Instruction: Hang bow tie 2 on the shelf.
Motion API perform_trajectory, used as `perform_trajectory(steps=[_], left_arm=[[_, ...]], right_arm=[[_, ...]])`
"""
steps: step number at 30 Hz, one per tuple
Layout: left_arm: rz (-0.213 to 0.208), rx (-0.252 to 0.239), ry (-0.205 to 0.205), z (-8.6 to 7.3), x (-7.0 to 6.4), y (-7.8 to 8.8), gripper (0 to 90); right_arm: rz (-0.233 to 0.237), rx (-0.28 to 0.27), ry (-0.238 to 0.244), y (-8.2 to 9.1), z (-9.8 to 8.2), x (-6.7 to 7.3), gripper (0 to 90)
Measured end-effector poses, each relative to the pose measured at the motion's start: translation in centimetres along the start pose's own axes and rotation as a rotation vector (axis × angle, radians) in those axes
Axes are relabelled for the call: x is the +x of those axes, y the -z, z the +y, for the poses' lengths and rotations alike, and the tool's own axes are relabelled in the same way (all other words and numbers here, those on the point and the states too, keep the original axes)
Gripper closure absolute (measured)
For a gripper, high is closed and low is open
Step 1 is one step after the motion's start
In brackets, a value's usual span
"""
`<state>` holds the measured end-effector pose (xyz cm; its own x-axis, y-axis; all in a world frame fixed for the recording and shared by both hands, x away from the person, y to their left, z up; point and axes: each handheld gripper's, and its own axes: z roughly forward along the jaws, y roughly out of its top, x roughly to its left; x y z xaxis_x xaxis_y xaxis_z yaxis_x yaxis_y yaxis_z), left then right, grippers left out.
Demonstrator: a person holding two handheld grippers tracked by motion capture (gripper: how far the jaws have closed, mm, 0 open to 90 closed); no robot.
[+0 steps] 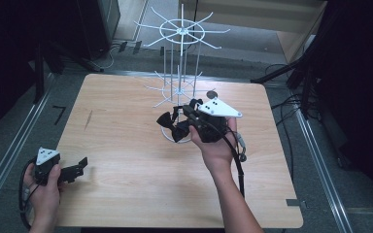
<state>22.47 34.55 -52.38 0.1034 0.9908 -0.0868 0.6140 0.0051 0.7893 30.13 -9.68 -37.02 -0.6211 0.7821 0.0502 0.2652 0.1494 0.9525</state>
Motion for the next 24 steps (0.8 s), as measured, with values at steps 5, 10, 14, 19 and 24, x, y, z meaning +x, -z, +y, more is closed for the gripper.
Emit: perform_trajectory(steps=[5, 10, 14, 19, 24], left_arm=[[-0.002, -0.001, 0.000, 0.0, 0.0, 0.0, 0.0], [-0.003, 0.001, 0.000, 0.0, 0.0, -0.1, 0.0], [-0.004, 0.002, -0.001, 0.0, 0.0, -0.1, 0.0], [-0.002, 0.000, -0.002, 0.0, 0.0, -0.1, 0.0], [-0.003, 0.002, -0.003, 0.0, 0.0, -0.1, 0.0]], right_arm=[[-0.021, 0.007, -0.007, -0.9, -0.2, -0.3, 90.0], [-0.043, 0.007, -0.019, -1.4, -0.5, -0.7, 90.0], [-0.053, 0.008, -0.022, -1.8, -0.8, -0.7, 90.0], [-0.052, 0.015, -0.027, -2.1, -1.6, -0.8, 89.8], [-0.049, 0.029, -0.031, -2.3, -2.3, -0.9, 86.7]])
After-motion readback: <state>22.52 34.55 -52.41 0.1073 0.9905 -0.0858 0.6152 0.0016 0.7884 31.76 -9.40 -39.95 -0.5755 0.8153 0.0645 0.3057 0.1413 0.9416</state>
